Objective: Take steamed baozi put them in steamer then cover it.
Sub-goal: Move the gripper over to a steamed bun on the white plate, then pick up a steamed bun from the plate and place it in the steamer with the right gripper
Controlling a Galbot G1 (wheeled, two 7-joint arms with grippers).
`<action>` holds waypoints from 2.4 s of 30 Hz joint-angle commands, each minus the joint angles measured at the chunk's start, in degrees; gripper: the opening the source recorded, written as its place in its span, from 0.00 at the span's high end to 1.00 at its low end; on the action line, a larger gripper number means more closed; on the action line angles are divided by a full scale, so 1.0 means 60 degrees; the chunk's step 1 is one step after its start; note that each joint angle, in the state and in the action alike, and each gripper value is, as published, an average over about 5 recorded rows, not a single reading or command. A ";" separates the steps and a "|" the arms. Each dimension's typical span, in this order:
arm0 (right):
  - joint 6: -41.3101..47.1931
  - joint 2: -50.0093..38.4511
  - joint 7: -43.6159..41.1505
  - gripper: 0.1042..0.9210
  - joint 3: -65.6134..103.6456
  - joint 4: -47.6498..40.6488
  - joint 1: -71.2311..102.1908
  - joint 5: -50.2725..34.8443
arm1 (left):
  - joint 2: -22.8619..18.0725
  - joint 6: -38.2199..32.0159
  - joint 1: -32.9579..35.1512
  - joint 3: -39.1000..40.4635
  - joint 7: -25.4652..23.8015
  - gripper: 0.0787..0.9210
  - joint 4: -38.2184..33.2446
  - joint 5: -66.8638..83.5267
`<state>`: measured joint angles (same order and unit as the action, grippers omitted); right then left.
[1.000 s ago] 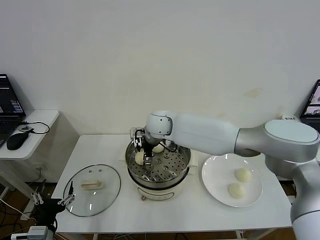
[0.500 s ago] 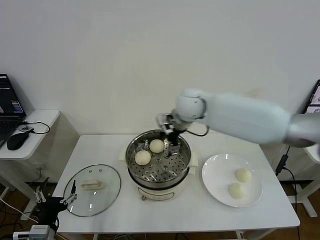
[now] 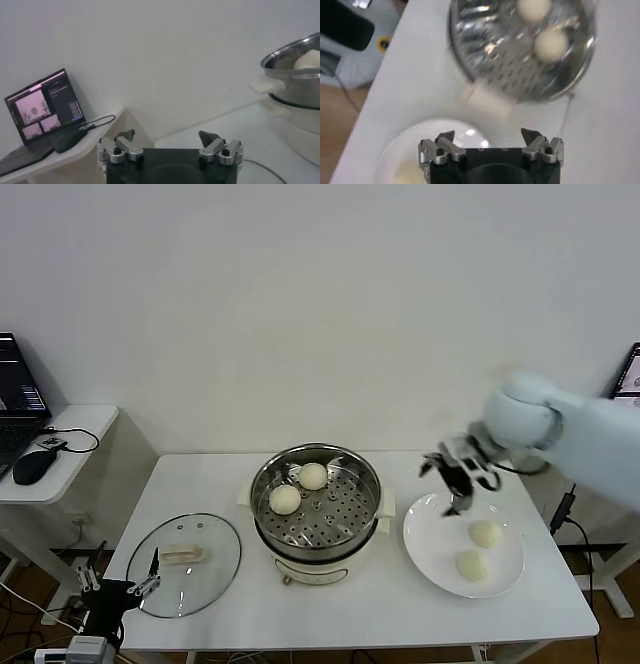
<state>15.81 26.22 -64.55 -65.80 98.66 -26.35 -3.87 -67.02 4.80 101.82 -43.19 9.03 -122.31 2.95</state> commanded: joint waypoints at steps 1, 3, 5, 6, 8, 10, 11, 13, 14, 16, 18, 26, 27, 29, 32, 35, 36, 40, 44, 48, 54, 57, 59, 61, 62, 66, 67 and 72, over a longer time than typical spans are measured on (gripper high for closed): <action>-0.0432 -0.2172 0.0073 0.12 0.3168 0.0261 0.4669 0.1988 | -0.0033 0.0009 0.0010 0.0049 -0.0008 0.12 -0.0023 -0.0077; -0.0419 -0.2155 0.0149 0.12 0.4022 0.0148 0.5740 0.2153 | -0.0039 0.0010 0.0028 0.0051 -0.0011 0.12 -0.0027 -0.0103; -0.0414 -0.2078 0.0206 0.12 0.4770 0.0025 0.6604 0.2312 | -0.0042 0.0009 0.0051 0.0035 -0.0012 0.12 -0.0013 -0.0117; -0.0414 -0.2010 0.0236 0.12 0.5019 -0.0039 0.6919 0.2381 | -0.0041 0.0008 0.0066 0.0026 -0.0011 0.12 -0.0003 -0.0121; -0.0415 -0.1828 0.0294 0.12 0.5344 -0.0179 0.7336 0.2496 | -0.0043 0.0005 0.0096 0.0012 -0.0012 0.12 0.0019 -0.0138; -0.0405 -0.1570 0.0370 0.12 0.5506 -0.0351 0.7542 0.2569 | -0.0047 0.0003 0.0123 -0.0002 -0.0013 0.12 0.0032 -0.0157; -0.0403 -0.1438 0.0398 0.12 0.5531 -0.0446 0.7570 0.2590 | -0.0052 0.0003 0.0129 -0.0012 -0.0014 0.12 0.0035 -0.0163; -0.0408 -0.1112 0.0503 0.12 0.5547 -0.0697 0.7571 0.2603 | -0.0065 0.0006 0.0140 -0.0044 -0.0016 0.12 0.0031 -0.0167; -0.0411 -0.0977 0.0548 0.12 0.5545 -0.0811 0.7563 0.2599 | -0.0070 0.0007 0.0146 -0.0061 -0.0017 0.12 0.0029 -0.0167; -0.0403 -0.0670 0.0657 0.12 0.5534 -0.1080 0.7555 0.2595 | -0.0082 0.0007 0.0167 -0.0096 -0.0019 0.12 0.0025 -0.0167; -0.0373 -0.0419 0.0718 0.12 0.5517 -0.1309 0.7558 0.2618 | -0.0092 0.0005 0.0195 -0.0133 -0.0022 0.12 0.0021 -0.0168; -0.0263 0.0198 0.0735 0.12 0.5294 -0.1910 0.7447 0.2848 | -0.0128 0.0000 0.0304 -0.0327 -0.0031 0.12 0.0007 -0.0151; -0.0268 0.0230 0.0734 0.12 0.5278 -0.1968 0.7445 0.2876 | -0.0138 0.0000 0.0309 -0.0339 -0.0031 0.12 0.0010 -0.0150; -0.0269 0.0287 0.0749 0.12 0.5258 -0.2082 0.7453 0.2910 | -0.0162 -0.0003 0.0318 -0.0353 -0.0030 0.12 0.0029 -0.0149; -0.0256 0.0362 0.0778 0.12 0.5214 -0.2218 0.7461 0.2924 | -0.0185 -0.0010 0.0324 -0.0354 -0.0027 0.12 0.0071 -0.0150; -0.0238 0.0459 0.0810 0.15 0.5172 -0.2320 0.7455 0.2942 | -0.0199 -0.0014 0.0315 -0.0355 -0.0026 0.12 0.0093 -0.0153; -0.0232 0.0500 0.0824 0.16 0.5169 -0.2353 0.7450 0.2949 | -0.0205 -0.0014 0.0308 -0.0354 -0.0026 0.12 0.0096 -0.0154; -0.0227 0.0662 0.0854 0.20 0.5170 -0.2478 0.7404 0.2980 | -0.0230 -0.0016 0.0293 -0.0353 -0.0026 0.12 0.0099 -0.0165; -0.0213 0.0750 0.0802 0.22 0.5140 -0.2533 0.7350 0.2984 | -0.0244 -0.0020 0.0308 -0.0362 -0.0024 0.12 0.0103 -0.0168; -0.0190 0.0762 0.0704 0.27 0.5132 -0.2491 0.7343 0.2965 | -0.0238 -0.0028 0.0330 -0.0389 -0.0025 0.12 0.0088 -0.0163; -0.0207 0.0703 0.0599 0.37 0.5105 -0.2453 0.7242 0.2947 | -0.0234 -0.0040 0.0344 -0.0376 -0.0024 0.12 0.0067 -0.0166; -0.0229 0.0663 0.0531 0.39 0.5106 -0.2423 0.7128 0.2897 | -0.0239 -0.0039 0.0337 -0.0368 -0.0024 0.12 0.0047 -0.0168; -0.0242 0.0615 0.0481 0.40 0.5110 -0.2375 0.6973 0.2819 | -0.0233 -0.0040 0.0349 -0.0369 -0.0023 0.12 0.0033 -0.0170; -0.0242 0.0535 0.0407 0.41 0.5094 -0.2290 0.6726 0.2683 | -0.0223 -0.0041 0.0365 -0.0375 -0.0021 0.12 0.0013 -0.0169; -0.0239 0.0478 0.0364 0.41 0.5055 -0.2226 0.6548 0.2582 | -0.0219 -0.0041 0.0370 -0.0378 -0.0020 0.12 0.0000 -0.0169; -0.0162 0.0202 0.0189 0.41 0.4530 -0.1893 0.5359 0.1970 | -0.0204 -0.0038 0.0358 -0.0373 -0.0021 0.12 -0.0045 -0.0168; -0.0127 0.0133 0.0154 0.41 0.4334 -0.1797 0.4946 0.1780 | -0.0198 -0.0038 0.0347 -0.0366 -0.0021 0.12 -0.0049 -0.0168; 0.0018 -0.0025 0.0029 0.41 0.3592 -0.1441 0.2964 0.0857 | -0.0164 -0.0039 0.0280 -0.0283 -0.0021 0.12 -0.0048 -0.0165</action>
<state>15.26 27.57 -63.22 -38.61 87.23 7.37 8.62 -68.03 4.54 103.53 -45.00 8.91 -122.62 1.98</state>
